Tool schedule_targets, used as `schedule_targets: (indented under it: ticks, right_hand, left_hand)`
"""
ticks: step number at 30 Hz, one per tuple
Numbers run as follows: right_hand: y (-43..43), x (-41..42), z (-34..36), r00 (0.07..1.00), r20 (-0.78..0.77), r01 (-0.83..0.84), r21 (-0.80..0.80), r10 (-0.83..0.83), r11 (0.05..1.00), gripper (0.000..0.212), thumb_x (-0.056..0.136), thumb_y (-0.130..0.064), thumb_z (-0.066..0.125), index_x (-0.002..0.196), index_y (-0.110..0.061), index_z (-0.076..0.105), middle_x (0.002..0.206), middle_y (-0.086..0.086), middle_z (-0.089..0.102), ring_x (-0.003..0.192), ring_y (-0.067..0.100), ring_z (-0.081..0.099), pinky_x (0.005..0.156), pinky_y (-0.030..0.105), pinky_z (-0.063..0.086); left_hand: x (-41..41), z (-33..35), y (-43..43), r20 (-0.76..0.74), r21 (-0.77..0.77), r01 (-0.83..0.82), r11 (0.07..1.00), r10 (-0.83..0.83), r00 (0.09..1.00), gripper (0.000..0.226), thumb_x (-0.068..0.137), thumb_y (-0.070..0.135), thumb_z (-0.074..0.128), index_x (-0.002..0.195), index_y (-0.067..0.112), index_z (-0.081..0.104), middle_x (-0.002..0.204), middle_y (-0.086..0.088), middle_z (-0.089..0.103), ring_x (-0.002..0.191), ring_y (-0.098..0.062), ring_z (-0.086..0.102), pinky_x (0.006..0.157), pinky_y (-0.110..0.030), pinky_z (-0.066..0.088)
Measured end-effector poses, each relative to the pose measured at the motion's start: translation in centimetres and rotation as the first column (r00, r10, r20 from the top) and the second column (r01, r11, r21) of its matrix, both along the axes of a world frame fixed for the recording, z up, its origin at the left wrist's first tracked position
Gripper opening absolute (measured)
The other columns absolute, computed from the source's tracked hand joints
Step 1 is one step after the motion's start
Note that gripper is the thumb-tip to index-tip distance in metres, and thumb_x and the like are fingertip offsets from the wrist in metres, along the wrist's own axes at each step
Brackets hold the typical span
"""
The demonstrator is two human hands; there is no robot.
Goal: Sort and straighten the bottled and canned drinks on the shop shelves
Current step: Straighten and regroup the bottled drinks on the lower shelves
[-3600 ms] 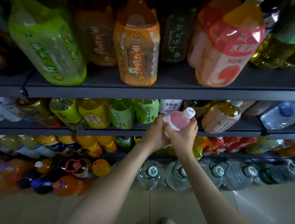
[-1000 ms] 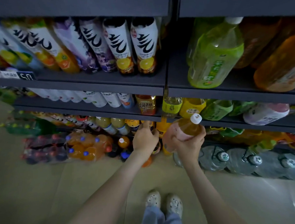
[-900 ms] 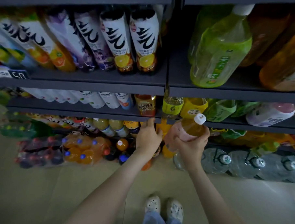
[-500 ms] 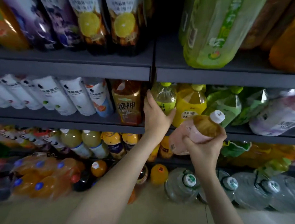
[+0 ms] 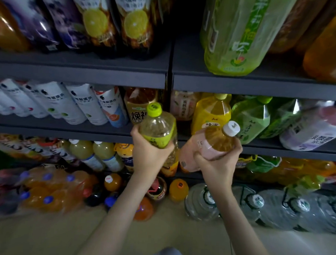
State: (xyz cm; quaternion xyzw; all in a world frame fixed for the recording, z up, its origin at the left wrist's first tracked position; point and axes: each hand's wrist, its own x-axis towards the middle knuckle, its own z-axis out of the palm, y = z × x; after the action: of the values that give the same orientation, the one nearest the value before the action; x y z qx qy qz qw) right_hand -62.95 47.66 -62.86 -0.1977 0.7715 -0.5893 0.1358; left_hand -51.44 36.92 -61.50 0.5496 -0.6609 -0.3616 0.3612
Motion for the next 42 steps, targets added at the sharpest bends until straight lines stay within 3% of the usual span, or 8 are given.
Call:
schedule_targets:
  ticks: [6, 10, 12, 16, 25, 33, 39, 42]
  right_hand:
    - [-3.9, 2.3, 1.3, 0.997, -0.016, -0.071, 0.054, 0.072, 0.996, 0.109, 0.058, -0.02, 0.085, 0.145, -0.015, 0.019, 0.138, 0.006, 0.032, 0.127, 0.019, 0.035, 0.094, 0.026, 0.035]
    - [-8.2, 4.4, 1.0, 0.998, -0.047, -0.029, 0.104, 0.034, 0.994, 0.108, 0.063, -0.035, 0.084, 0.145, -0.015, 0.018, 0.139, 0.011, 0.032, 0.128, 0.031, 0.037, 0.097, 0.041, 0.043]
    - [-9.9, 4.7, 0.8, 0.998, -0.066, 0.021, 0.107, -0.014, 0.994, 0.106, 0.065, -0.039, 0.083, 0.145, -0.017, 0.018, 0.138, 0.011, 0.033, 0.126, 0.032, 0.037, 0.092, 0.041, 0.043]
    - [-12.6, 4.0, 0.3, 0.99, -0.097, 0.111, 0.14, -0.098, 0.984, 0.106, 0.064, -0.031, 0.082, 0.146, -0.015, 0.017, 0.137, 0.013, 0.03, 0.125, 0.034, 0.035, 0.092, 0.042, 0.044]
    - [-13.6, 4.3, 0.4, 0.99, -0.084, 0.126, 0.218, -0.11, 0.968, 0.129, 0.058, -0.027, 0.09, 0.15, -0.005, 0.002, 0.14, 0.021, 0.025, 0.13, 0.039, 0.027, 0.108, 0.049, 0.033]
    - [-13.2, 4.0, 1.5, 0.984, 0.023, 0.16, 0.321, -0.177, 0.933, 0.12, 0.053, -0.032, 0.091, 0.143, -0.009, 0.015, 0.132, 0.019, 0.026, 0.12, 0.038, 0.031, 0.089, 0.04, 0.038]
    - [-14.3, 3.2, 2.5, 0.989, 0.091, 0.088, 0.259, -0.116, 0.962, 0.116, 0.059, -0.019, 0.089, 0.144, -0.012, 0.01, 0.133, 0.016, 0.021, 0.107, 0.031, 0.043, 0.082, 0.032, 0.05]
    - [-13.8, 3.9, 3.0, 0.989, 0.123, 0.054, 0.215, -0.082, 0.975, 0.119, 0.063, -0.012, 0.086, 0.148, -0.017, 0.004, 0.132, 0.015, 0.022, 0.099, 0.025, 0.04, 0.084, 0.037, 0.052]
  left_hand:
    - [4.9, 2.3, -0.6, 0.019, 0.018, -0.132, 0.991, 0.132, 0.991, 0.095, 0.061, 0.026, 0.085, 0.136, 0.012, 0.029, 0.118, -0.001, 0.05, 0.104, -0.02, 0.053, 0.082, -0.024, 0.04]
    - [6.1, 3.3, -1.9, 0.005, 0.008, -0.169, 0.986, 0.169, 0.986, 0.095, 0.06, 0.027, 0.085, 0.135, 0.013, 0.029, 0.123, -0.008, 0.055, 0.108, -0.026, 0.056, 0.081, -0.026, 0.04]
    - [6.4, 3.8, -2.4, -0.018, -0.003, -0.179, 0.984, 0.179, 0.984, 0.094, 0.06, 0.027, 0.085, 0.135, 0.014, 0.029, 0.124, -0.005, 0.054, 0.108, -0.022, 0.055, 0.08, -0.022, 0.038]
    - [6.9, 4.6, -3.3, -0.042, 0.002, -0.169, 0.986, 0.169, 0.985, 0.093, 0.062, 0.028, 0.084, 0.134, 0.016, 0.027, 0.117, 0.006, 0.045, 0.103, -0.011, 0.05, 0.078, -0.018, 0.036]
    - [6.7, 5.3, -4.1, -0.018, 0.055, -0.142, 0.988, 0.144, 0.989, 0.093, 0.061, 0.03, 0.084, 0.134, 0.017, 0.028, 0.127, -0.001, 0.049, 0.112, -0.019, 0.053, 0.085, -0.025, 0.043]
    - [6.8, 5.1, -3.8, -0.006, 0.054, -0.109, 0.993, 0.11, 0.994, 0.093, 0.058, 0.03, 0.085, 0.132, 0.016, 0.031, 0.125, 0.0, 0.051, 0.11, -0.016, 0.055, 0.083, -0.022, 0.044]
    - [6.5, 5.1, -3.5, 0.027, 0.057, -0.089, 0.994, 0.088, 0.996, 0.094, 0.06, 0.031, 0.085, 0.135, 0.015, 0.03, 0.123, 0.002, 0.048, 0.111, -0.015, 0.051, 0.08, -0.017, 0.039]
    - [6.3, 5.4, -3.1, 0.044, 0.07, -0.078, 0.995, 0.075, 0.996, 0.094, 0.06, 0.033, 0.085, 0.135, 0.016, 0.03, 0.127, 0.0, 0.05, 0.114, -0.018, 0.052, 0.081, -0.021, 0.04]
